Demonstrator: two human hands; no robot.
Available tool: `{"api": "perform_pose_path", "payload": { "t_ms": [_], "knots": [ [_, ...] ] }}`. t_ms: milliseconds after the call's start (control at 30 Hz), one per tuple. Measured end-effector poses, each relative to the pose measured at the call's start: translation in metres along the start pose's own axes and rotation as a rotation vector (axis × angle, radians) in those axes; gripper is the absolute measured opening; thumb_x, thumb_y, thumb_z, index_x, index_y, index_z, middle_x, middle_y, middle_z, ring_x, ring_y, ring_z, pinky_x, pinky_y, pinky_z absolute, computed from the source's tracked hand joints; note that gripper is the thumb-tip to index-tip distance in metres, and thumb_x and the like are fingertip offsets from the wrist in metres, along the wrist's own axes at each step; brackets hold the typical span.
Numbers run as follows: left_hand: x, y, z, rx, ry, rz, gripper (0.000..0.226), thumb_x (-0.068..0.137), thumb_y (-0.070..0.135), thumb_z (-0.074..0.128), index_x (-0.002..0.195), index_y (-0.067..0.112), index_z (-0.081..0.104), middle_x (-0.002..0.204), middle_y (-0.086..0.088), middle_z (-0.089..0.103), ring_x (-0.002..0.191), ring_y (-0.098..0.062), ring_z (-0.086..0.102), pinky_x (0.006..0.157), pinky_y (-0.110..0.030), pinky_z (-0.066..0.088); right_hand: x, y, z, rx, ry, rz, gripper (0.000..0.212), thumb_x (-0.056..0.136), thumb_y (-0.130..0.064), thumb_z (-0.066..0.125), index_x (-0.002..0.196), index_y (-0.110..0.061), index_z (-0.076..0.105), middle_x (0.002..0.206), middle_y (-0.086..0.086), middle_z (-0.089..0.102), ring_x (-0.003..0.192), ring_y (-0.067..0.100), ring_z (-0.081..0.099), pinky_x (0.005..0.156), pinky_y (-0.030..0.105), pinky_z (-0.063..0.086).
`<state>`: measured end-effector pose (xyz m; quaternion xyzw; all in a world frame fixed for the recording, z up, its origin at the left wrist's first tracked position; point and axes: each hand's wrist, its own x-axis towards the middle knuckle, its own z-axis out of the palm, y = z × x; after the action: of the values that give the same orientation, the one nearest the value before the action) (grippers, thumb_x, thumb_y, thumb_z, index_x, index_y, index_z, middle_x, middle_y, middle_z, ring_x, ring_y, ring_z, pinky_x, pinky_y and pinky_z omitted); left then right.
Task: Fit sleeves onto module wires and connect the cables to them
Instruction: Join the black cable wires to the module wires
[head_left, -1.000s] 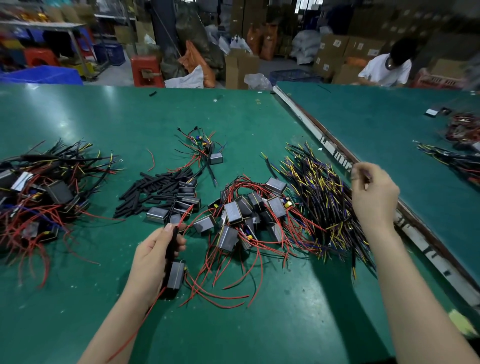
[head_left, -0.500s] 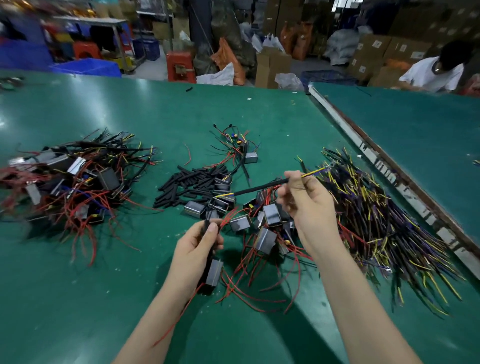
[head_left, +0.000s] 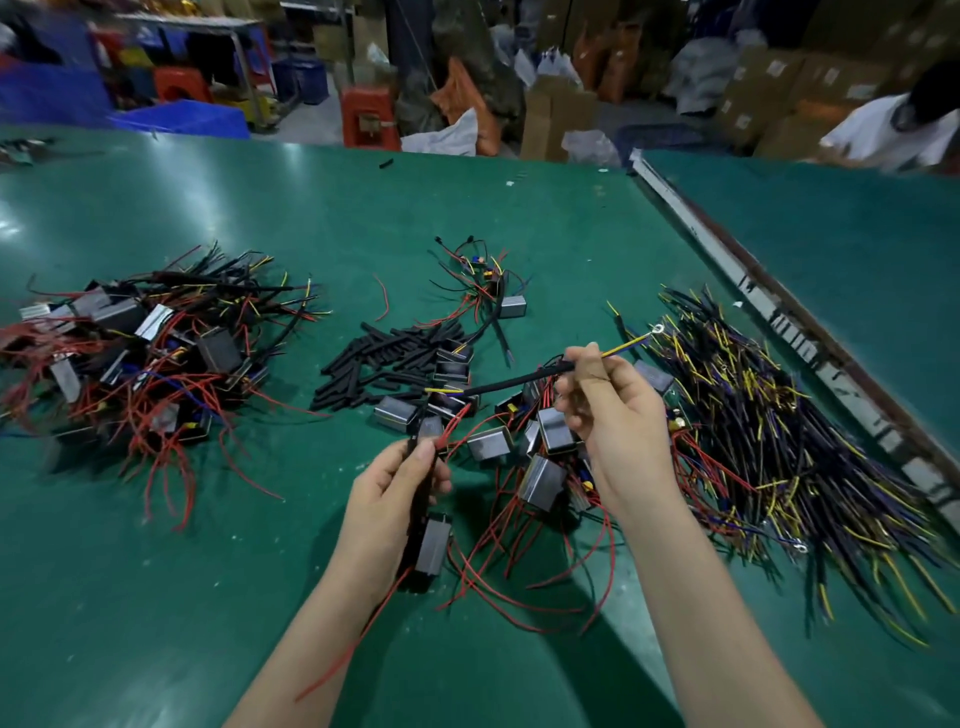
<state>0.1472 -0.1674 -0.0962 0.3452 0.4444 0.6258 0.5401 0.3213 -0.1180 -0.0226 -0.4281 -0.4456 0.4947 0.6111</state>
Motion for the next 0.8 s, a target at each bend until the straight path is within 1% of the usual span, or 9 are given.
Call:
{"api": "perform_pose_path", "payload": {
  "t_ms": [100,200,267,333,433,567,667,733,800],
  "knots": [
    [-0.001,0.003,-0.002,-0.05,0.003,0.012,0.028,0.065,0.037,0.068,0.086,0.017,0.068,0.071,0.003,0.065,0.068,-0.007,0.06,0.062,-0.015,0.048,-0.003,-0.001,0.002,-0.016,0.006,0.004,0.029,0.084,-0.043,0.056,0.087,-0.015,0.062,0.061,-0.008,0.061,0.055,0.004,0.054,0.049,0.014,0.039],
    [-0.003,0.005,-0.001,-0.088,0.005,0.03,0.031,0.061,0.031,0.071,0.087,0.015,0.066,0.07,0.005,0.064,0.067,-0.006,0.059,0.064,-0.014,0.048,-0.008,-0.002,0.006,-0.047,-0.007,-0.003,0.032,0.082,-0.044,0.057,0.085,-0.013,0.061,0.06,-0.008,0.061,0.055,0.004,0.054,0.049,0.015,0.041],
    [-0.004,0.006,0.001,-0.113,0.018,0.028,0.025,0.061,0.025,0.071,0.085,0.016,0.068,0.07,0.006,0.065,0.065,-0.005,0.059,0.062,-0.014,0.048,-0.012,-0.002,0.009,-0.056,-0.013,-0.007,0.026,0.087,-0.039,0.057,0.084,-0.013,0.06,0.059,-0.008,0.06,0.055,0.005,0.054,0.048,0.015,0.041],
    [-0.005,0.008,0.001,-0.108,0.023,0.021,0.017,0.063,0.022,0.07,0.08,0.018,0.072,0.069,0.009,0.066,0.065,-0.003,0.059,0.062,-0.013,0.048,-0.016,-0.003,0.012,-0.046,-0.019,-0.003,0.026,0.085,-0.039,0.059,0.084,-0.013,0.06,0.059,-0.007,0.059,0.054,0.005,0.053,0.047,0.015,0.04],
    [-0.005,0.009,0.001,-0.08,0.01,0.017,0.019,0.062,0.03,0.072,0.08,0.027,0.076,0.069,0.011,0.066,0.066,-0.001,0.058,0.068,-0.014,0.048,-0.019,-0.004,0.016,-0.056,-0.032,-0.013,0.031,0.08,-0.043,0.059,0.085,-0.013,0.061,0.059,-0.007,0.06,0.054,0.005,0.053,0.047,0.016,0.041],
    [-0.004,0.009,0.0,-0.076,0.029,0.005,0.023,0.064,0.038,0.07,0.083,0.026,0.076,0.079,0.008,0.069,0.071,-0.003,0.058,0.076,-0.022,0.047,-0.022,-0.003,0.019,-0.018,-0.019,-0.034,0.028,0.081,-0.041,0.059,0.084,-0.014,0.06,0.059,-0.006,0.059,0.053,0.007,0.052,0.048,0.017,0.039],
    [-0.003,0.01,0.001,-0.035,0.064,0.014,0.025,0.067,0.04,0.069,0.086,0.023,0.074,0.083,0.008,0.069,0.076,-0.005,0.059,0.084,-0.028,0.046,-0.025,-0.004,0.017,0.058,0.092,-0.064,0.021,0.089,-0.035,0.056,0.083,-0.015,0.058,0.057,-0.006,0.056,0.053,0.006,0.051,0.049,0.017,0.04],
    [-0.003,0.011,0.0,0.014,0.124,0.068,0.028,0.069,0.037,0.069,0.093,0.023,0.068,0.086,0.011,0.068,0.08,-0.001,0.06,0.082,-0.021,0.046,-0.026,-0.005,0.013,0.133,0.2,-0.08,0.02,0.096,-0.03,0.051,0.083,-0.017,0.057,0.056,-0.008,0.055,0.052,0.005,0.051,0.051,0.016,0.043],
    [-0.005,0.013,0.0,0.134,0.204,0.142,0.041,0.069,0.037,0.07,0.107,0.031,0.056,0.101,0.01,0.062,0.086,0.004,0.057,0.079,-0.012,0.044,-0.029,-0.007,0.009,0.188,0.26,-0.081,0.021,0.1,-0.029,0.048,0.084,-0.018,0.056,0.055,-0.01,0.054,0.052,0.003,0.05,0.052,0.015,0.044]
  ]
}}
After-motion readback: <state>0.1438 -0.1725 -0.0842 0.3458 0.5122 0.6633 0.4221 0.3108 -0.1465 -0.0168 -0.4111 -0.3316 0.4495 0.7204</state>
